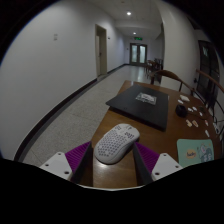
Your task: Arrange mouse
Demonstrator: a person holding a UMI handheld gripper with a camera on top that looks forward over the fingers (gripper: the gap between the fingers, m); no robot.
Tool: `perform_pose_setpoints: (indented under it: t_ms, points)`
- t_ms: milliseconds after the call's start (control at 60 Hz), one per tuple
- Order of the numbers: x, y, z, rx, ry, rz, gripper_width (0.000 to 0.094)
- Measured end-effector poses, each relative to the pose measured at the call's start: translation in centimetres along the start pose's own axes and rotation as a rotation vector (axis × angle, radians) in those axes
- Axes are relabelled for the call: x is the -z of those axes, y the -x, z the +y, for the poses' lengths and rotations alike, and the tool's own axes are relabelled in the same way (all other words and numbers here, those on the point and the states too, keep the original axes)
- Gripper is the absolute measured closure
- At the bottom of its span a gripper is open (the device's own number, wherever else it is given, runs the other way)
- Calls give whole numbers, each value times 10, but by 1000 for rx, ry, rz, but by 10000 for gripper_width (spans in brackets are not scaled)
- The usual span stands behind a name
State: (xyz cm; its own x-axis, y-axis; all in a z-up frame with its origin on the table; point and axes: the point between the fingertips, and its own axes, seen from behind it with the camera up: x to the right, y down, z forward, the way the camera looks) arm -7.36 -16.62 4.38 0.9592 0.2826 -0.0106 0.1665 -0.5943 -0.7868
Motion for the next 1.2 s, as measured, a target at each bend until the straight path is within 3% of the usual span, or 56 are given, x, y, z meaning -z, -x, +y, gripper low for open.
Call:
perform_pose_setpoints:
  t_ms: [200, 233, 267, 300, 417, 467, 617, 717, 817, 900, 1050, 1200]
  points:
    - [12, -17, -9, -30, 20, 32, 110]
    - [16, -23, -11, -31, 20, 41, 167]
    - [17, -22, -11, -23, 17, 36, 335]
    - [17, -16, -11, -18, 12, 2, 434]
    - [39, -20, -11, 33, 24, -107, 565]
    - [61, -24, -20, 41, -10, -135, 571]
    - [177, -110, -99, 43, -263, -114, 572]
    - [218, -218, -113, -20, -340, 25, 576]
    - [202, -303, -56, -74, -242, 141, 577]
    - [166, -326, -5, -142, -115, 132, 574]
    - [128, -361, 27, -182, -19, 167, 576]
    - [97, -373, 11, -125, 15, 107, 344]
